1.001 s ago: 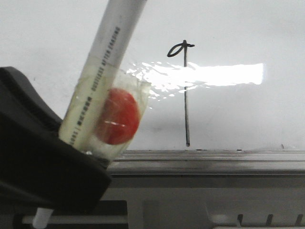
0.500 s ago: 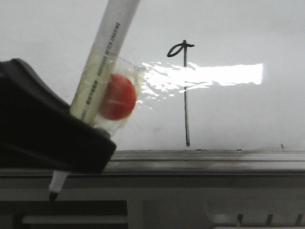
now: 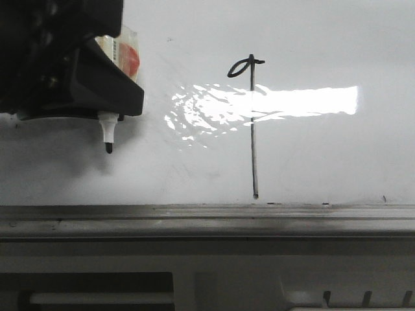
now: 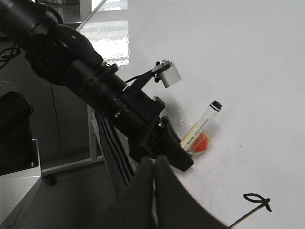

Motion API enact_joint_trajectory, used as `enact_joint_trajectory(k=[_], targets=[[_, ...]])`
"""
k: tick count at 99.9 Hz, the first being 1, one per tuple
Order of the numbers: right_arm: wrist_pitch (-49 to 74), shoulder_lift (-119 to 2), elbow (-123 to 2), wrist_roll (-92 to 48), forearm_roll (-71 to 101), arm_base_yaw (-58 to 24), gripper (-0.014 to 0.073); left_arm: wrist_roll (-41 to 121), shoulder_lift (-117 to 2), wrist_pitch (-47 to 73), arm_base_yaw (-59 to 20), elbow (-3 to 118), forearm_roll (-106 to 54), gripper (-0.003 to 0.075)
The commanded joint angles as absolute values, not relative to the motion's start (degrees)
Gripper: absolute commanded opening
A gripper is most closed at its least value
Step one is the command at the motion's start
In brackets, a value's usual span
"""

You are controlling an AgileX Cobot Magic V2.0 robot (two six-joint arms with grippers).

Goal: Write number 9 on whiteboard

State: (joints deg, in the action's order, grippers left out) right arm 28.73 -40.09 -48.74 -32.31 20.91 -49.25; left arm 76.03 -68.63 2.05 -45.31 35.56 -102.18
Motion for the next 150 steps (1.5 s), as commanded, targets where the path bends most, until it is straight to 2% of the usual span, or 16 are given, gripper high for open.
enact_joint_trajectory(k=[1, 40, 69, 91, 101, 113, 118, 133, 138, 150], targets=[[23.1, -39.8, -50.0, -31.9, 21.5, -49.0, -0.0055, 75.5, -69.9, 1.0, -45.8, 39.1, -104.4, -0.0019], [22.8, -39.8, -50.0, -31.4, 21.6, -49.0, -0.0055, 75.5, -76.6, 0.0, -45.8, 42.8, -104.1, -0.0019], [22.8, -39.8, -50.0, -31.2, 21.6, -49.0, -0.0055, 75.5, -77.5, -8.9, -45.8, 42.8, -104.0, -0.0018], [22.6, -39.8, -50.0, -31.2, 21.6, -49.0, -0.0055, 75.5, -77.5, -10.0, -45.8, 42.8, -104.0, -0.0009], [22.5, -39.8, -50.0, -31.2, 21.6, -49.0, -0.0055, 75.5, -77.5, -10.3, -45.8, 42.8, -104.0, 0.0069], [22.5, -39.8, -50.0, -31.2, 21.6, -49.0, -0.0055, 75.5, -77.5, -11.8, -45.8, 42.8, -104.2, 0.0232], [22.5, -39.8, -50.0, -31.2, 21.6, -49.0, -0.0055, 75.5, -77.5, -12.4, -45.8, 42.8, -104.4, 0.0275], [22.4, -39.8, -50.0, -31.2, 21.7, -49.0, -0.0055, 75.5, -77.5, -13.2, -45.8, 42.8, -104.4, 0.0303], [22.3, -39.8, -50.0, -31.2, 21.7, -49.0, -0.0055, 75.5, -77.5, -13.2, -45.8, 42.8, -104.4, 0.0333], [22.2, -39.8, -50.0, -31.2, 21.7, -49.0, -0.0055, 75.5, -77.5, -12.8, -45.8, 42.8, -104.4, 0.0494]])
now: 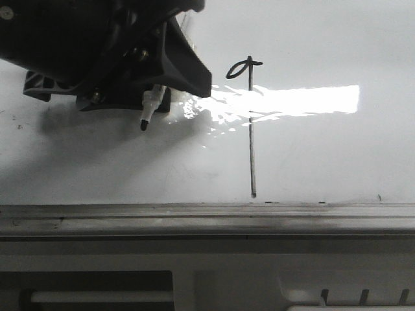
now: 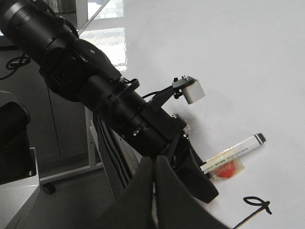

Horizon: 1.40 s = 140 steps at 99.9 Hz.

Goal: Write number 9 on whiteboard

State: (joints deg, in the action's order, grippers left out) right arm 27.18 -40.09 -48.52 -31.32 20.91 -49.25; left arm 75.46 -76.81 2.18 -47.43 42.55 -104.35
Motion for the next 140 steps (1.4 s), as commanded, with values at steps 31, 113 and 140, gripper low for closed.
enact_joint_trajectory(k=[31, 113, 140], targets=[[21.4, -39.8, -50.0, -31.2, 21.7, -49.0, -0.0055, 75.5, -72.9, -13.9, -45.8, 43.0, -104.1, 0.0628], [18.7, -17.2, -30.2, -24.8, 6.2, -44.9, -0.0045, 78.3, -31.3, -7.5, -51.2, 22.2, -102.5, -0.0018], [19.1, -14.2, -26.6, -24.8, 6.5, -44.9, -0.0045, 78.3, -28.1, -6.9, -51.2, 20.1, -102.5, -0.0018]])
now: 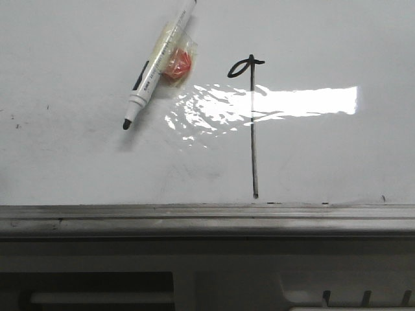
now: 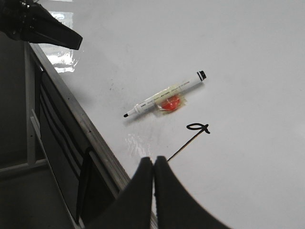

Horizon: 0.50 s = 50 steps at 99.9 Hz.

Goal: Write number 9 on whiteboard

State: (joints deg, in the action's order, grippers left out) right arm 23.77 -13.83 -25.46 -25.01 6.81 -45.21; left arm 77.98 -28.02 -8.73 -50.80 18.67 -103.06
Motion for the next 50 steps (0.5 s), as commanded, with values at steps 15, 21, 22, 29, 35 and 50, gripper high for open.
enact_joint_trajectory(k=[15, 21, 22, 29, 35, 50], targets=[[19.2, -14.2, -26.6, -24.8, 6.5, -44.9, -0.0045, 78.3, -28.1, -6.9, -51.2, 20.1, -102.5, -0.0018], [19.2, -14.2, -26.6, -24.8, 6.5, -44.9, -0.0045, 78.3, -28.1, -6.9, -51.2, 20.1, -102.5, -0.0018], [19.2, -14.2, -26.6, -24.8, 6.5, -44.9, -0.0045, 78.3, -28.1, -6.9, -51.2, 20.1, -102.5, -0.0018], [19.2, -14.2, -26.6, -24.8, 6.5, -44.9, -0.0045, 78.3, -28.1, -6.9, -51.2, 20.1, -102.5, -0.0018], [19.2, -14.2, -26.6, -24.8, 6.5, -44.9, -0.0045, 78.3, -28.1, -6.9, -51.2, 20.1, -102.5, -0.0018], [19.2, -14.2, -26.6, -24.8, 6.5, -44.9, -0.0045, 79.9, -27.9, -8.3, -50.6, 18.8, -94.6, -0.0018]])
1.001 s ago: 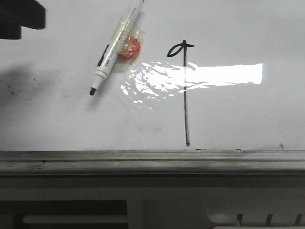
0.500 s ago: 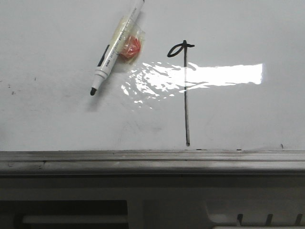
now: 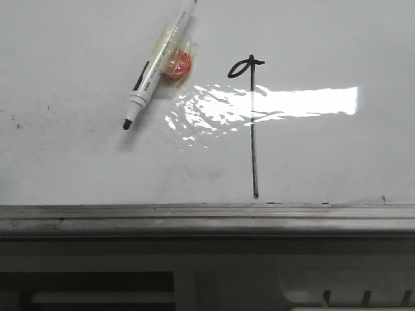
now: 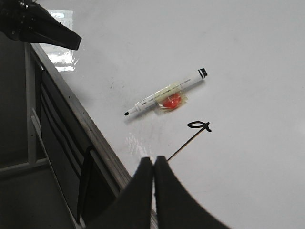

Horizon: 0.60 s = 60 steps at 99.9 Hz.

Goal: Write number 9 on whiteboard

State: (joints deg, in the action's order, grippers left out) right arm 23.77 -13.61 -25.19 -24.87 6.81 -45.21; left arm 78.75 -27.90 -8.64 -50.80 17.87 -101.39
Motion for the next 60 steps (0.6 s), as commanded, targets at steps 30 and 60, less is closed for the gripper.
enact_joint_trajectory(k=[30, 60], targets=[[19.2, -14.2, -26.6, -24.8, 6.5, -44.9, -0.0045, 65.5, -25.3, -4.3, -37.1, 12.9, -58.4, -0.0018], [19.2, -14.2, -26.6, -24.8, 6.5, -44.9, -0.0045, 20.2, -11.6, -3.9, -20.7, 5.0, -14.6, -0.0018]])
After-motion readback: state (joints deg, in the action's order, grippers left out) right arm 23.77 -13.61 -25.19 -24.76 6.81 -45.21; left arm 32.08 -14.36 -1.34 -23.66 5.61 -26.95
